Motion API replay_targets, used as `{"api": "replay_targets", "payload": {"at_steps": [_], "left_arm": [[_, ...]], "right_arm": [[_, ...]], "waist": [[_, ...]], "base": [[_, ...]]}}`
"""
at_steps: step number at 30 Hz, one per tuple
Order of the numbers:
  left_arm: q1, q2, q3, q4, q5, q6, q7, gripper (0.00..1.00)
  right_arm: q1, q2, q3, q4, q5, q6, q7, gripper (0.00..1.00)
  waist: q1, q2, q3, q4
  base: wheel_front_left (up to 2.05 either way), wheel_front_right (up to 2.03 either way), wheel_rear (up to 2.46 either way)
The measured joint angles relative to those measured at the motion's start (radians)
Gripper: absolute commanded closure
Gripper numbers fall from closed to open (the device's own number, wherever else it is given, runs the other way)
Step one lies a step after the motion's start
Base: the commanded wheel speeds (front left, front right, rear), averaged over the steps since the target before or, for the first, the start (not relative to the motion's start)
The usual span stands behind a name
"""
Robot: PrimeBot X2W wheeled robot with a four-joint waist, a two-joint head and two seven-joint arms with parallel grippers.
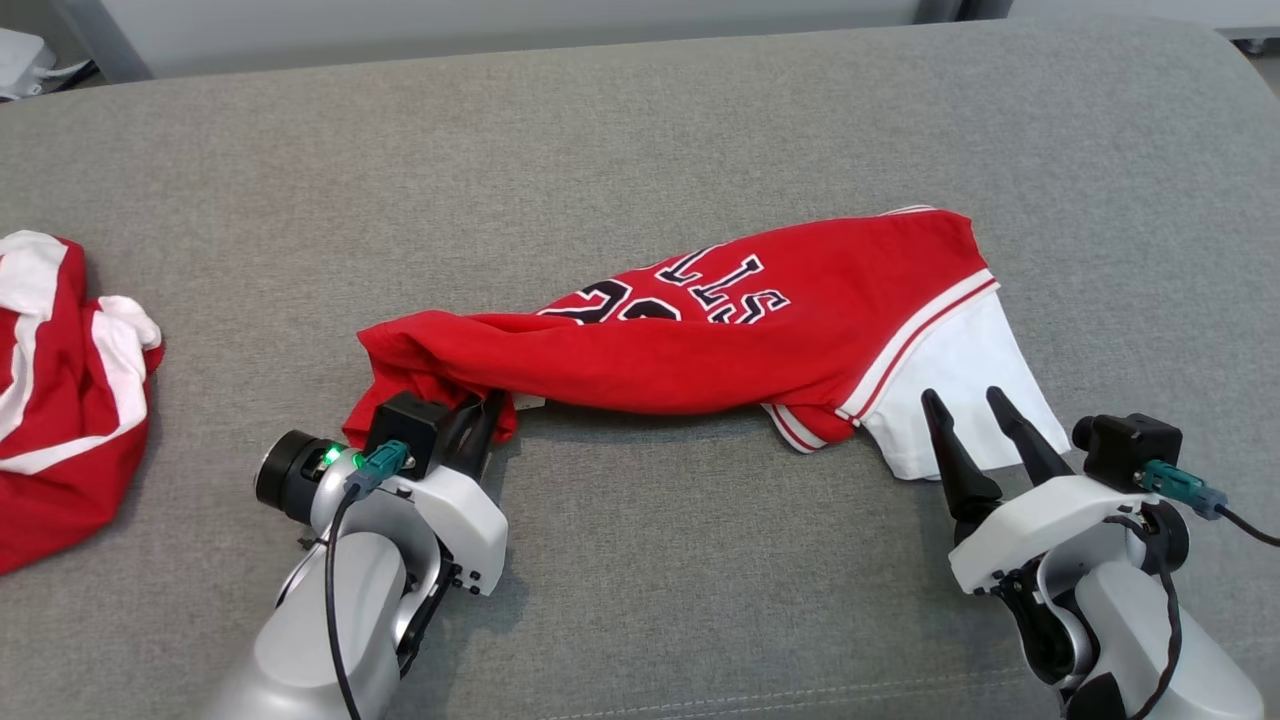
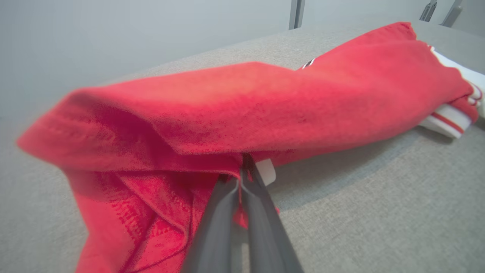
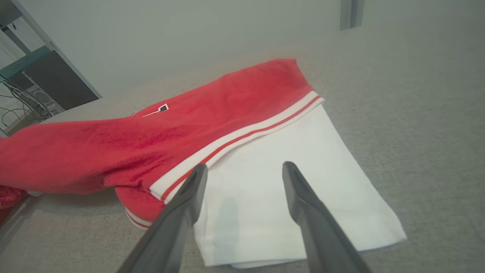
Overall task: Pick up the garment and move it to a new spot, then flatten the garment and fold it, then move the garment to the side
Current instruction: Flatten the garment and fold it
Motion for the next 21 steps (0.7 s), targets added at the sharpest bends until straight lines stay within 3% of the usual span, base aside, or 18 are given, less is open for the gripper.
{"api": "replay_targets", "payload": {"at_steps": [10, 21], "left_arm": [[0.0, 0.011, -0.008, -0.082, 0.0, -0.073, 0.007, 1.0], [0.042, 0.032, -0.105, -0.253, -0.115, -0.096, 0.226, 1.0]], "right_arm": [[0.004, -0.004, -0.01, 0.02, -0.007, 0.0, 0.0, 0.0], [0.044, -0.008, -0.051, 0.072, -0.029, 0.0, 0.0, 0.0]], "waist": [[0.0, 0.0001, -0.057, 0.088], [0.0, 0.0, -0.113, 0.187]], "base": [[0.0, 0.0, 0.0], [0.0, 0.0, 0.0]]}}
